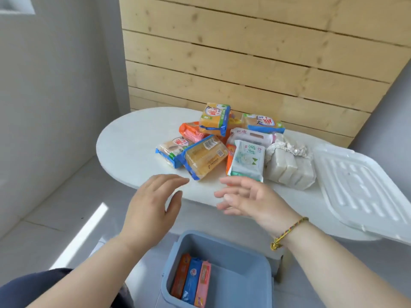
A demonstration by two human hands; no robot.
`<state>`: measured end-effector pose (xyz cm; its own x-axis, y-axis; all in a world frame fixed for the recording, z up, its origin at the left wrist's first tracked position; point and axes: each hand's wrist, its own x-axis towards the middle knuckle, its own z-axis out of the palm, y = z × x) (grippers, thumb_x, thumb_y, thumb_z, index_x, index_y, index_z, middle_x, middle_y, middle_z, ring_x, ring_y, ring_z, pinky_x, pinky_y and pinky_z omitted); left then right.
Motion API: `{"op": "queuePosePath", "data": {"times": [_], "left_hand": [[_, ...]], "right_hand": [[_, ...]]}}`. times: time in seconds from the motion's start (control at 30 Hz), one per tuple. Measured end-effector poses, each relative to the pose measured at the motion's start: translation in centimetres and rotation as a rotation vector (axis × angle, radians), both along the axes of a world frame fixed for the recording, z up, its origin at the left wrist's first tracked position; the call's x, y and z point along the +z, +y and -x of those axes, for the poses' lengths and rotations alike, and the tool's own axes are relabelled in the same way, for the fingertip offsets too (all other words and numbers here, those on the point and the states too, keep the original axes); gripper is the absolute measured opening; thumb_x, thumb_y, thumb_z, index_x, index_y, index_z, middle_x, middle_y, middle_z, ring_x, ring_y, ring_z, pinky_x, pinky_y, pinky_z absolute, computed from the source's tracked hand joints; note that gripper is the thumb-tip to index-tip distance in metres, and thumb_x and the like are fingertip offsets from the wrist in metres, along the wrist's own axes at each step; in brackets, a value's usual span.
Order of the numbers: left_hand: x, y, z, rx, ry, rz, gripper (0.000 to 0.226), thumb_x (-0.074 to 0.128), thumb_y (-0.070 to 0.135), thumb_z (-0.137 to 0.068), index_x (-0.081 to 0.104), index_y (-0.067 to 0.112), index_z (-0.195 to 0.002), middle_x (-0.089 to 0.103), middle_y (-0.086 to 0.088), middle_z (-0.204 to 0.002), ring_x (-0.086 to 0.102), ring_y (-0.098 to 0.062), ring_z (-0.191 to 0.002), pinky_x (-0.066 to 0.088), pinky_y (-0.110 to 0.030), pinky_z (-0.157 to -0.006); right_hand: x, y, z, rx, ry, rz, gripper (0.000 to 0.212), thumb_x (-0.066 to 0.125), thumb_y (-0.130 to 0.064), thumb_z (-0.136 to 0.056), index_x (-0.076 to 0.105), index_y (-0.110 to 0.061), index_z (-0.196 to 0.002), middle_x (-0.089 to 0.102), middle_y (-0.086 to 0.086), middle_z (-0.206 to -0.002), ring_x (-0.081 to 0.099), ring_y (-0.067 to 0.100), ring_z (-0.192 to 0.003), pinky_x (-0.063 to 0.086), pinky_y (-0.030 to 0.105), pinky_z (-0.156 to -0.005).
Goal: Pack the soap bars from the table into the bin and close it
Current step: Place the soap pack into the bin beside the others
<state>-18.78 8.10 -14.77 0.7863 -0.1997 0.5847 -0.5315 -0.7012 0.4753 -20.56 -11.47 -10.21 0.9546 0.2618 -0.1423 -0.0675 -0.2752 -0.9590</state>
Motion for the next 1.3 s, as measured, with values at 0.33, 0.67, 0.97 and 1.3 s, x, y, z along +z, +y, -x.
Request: {"op": "queuePosePath", "data": {"times": [0.33, 0.67, 0.97, 1.3], "left_hand": [[-3.5, 0.5, -6.6, 0.275, 0.393, -0.132, 0.061, 0.041, 0.045, -0.089, 0.016, 0.029, -0.142, 0.02, -0.001, -0.153, 0.009, -0.019, -0.141, -0.001, -0.034, -0.112], [-3.9, 0.2, -7.0, 0.311, 0.446, -0.253, 0.066, 0.028, 0.053, -0.089, 0.001, 0.027, -0.144, 0.016, 0.005, -0.154, 0.005, -0.015, -0.142, 0.001, -0.036, -0.113], [-3.9, 0.5, -7.1, 0.299, 0.46, -0.302, 0.064, 0.025, 0.052, -0.091, 0.004, 0.024, -0.144, 0.013, 0.003, -0.155, 0.002, -0.017, -0.143, -0.001, -0.039, -0.115], [-3.0, 0.9, -6.3, 0.223, 0.453, -0.171, 0.064, 0.041, 0.044, -0.09, 0.014, 0.02, -0.143, 0.019, -0.001, -0.154, 0.01, -0.017, -0.142, 0.001, -0.035, -0.113]], "right_hand": [[5.0, 2.7, -14.5, -0.397, -0.169, 0.427, 0.069, 0.068, -0.039, -0.077, 0.038, -0.013, -0.134, 0.051, 0.006, -0.132, 0.052, 0.022, -0.115, 0.044, 0.034, -0.097], [2.9, 6.8, -22.7, -0.511, 0.004, 1.031, 0.095, 0.058, -0.056, -0.074, 0.001, -0.027, -0.144, 0.008, 0.014, -0.152, 0.027, 0.04, -0.132, 0.04, 0.049, -0.095], [2.3, 6.9, -23.4, -0.595, -0.001, 0.952, 0.085, 0.053, -0.026, -0.082, -0.002, -0.019, -0.146, 0.018, 0.014, -0.148, 0.03, 0.036, -0.131, 0.037, 0.041, -0.101], [4.8, 4.1, -15.3, -0.476, -0.285, 0.402, 0.073, 0.052, -0.017, -0.082, 0.016, -0.023, -0.145, 0.027, 0.008, -0.145, 0.037, 0.024, -0.129, 0.035, 0.03, -0.1]]}}
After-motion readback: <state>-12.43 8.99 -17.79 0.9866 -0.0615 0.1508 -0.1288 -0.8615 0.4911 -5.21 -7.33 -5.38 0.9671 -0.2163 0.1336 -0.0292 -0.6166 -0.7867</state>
